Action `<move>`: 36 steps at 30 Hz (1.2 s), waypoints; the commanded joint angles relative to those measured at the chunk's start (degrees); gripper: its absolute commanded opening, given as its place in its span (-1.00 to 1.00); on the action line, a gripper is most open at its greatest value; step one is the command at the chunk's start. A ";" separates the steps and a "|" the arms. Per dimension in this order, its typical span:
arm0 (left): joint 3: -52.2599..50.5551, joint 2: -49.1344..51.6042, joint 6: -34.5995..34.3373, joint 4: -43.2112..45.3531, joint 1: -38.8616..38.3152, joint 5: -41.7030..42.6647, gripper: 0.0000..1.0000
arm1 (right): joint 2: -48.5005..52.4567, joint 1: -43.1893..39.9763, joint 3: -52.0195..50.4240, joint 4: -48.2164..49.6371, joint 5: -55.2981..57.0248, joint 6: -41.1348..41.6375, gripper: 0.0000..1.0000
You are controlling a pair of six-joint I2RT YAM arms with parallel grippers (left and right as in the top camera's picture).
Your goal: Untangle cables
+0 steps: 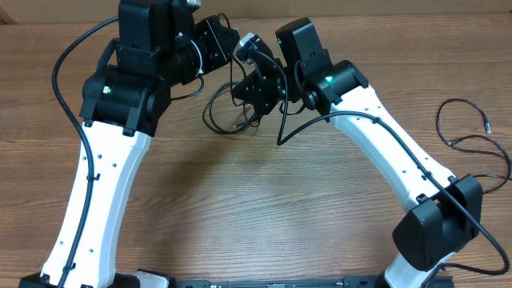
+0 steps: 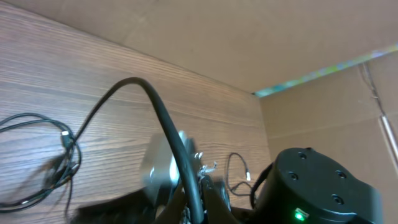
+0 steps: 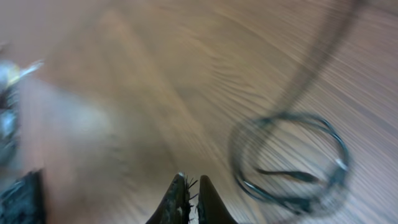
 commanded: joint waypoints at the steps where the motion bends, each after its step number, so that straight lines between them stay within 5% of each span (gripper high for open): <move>1: 1.33 -0.79 3.45 -1.55 0.04 -4.31 -0.87 | -0.07 -1.27 0.09 -1.95 17.59 10.54 -0.92; 6: 1.05 -0.76 5.31 -9.51 0.04 -12.61 -0.21 | -0.52 -5.40 0.57 -5.55 25.44 14.45 -0.92; 20: 0.00 8.04 10.43 -17.40 -0.02 -14.62 -0.22 | -12.37 -14.86 16.48 -15.04 33.40 15.10 -0.93; 25: 0.00 15.56 10.40 -17.33 -0.09 -13.60 -0.38 | -16.02 -14.88 22.49 -14.86 32.61 15.26 -0.92; 36: 0.00 29.00 15.98 -13.53 -1.20 2.80 -0.32 | -17.99 -14.91 23.43 -12.55 31.04 15.23 -0.93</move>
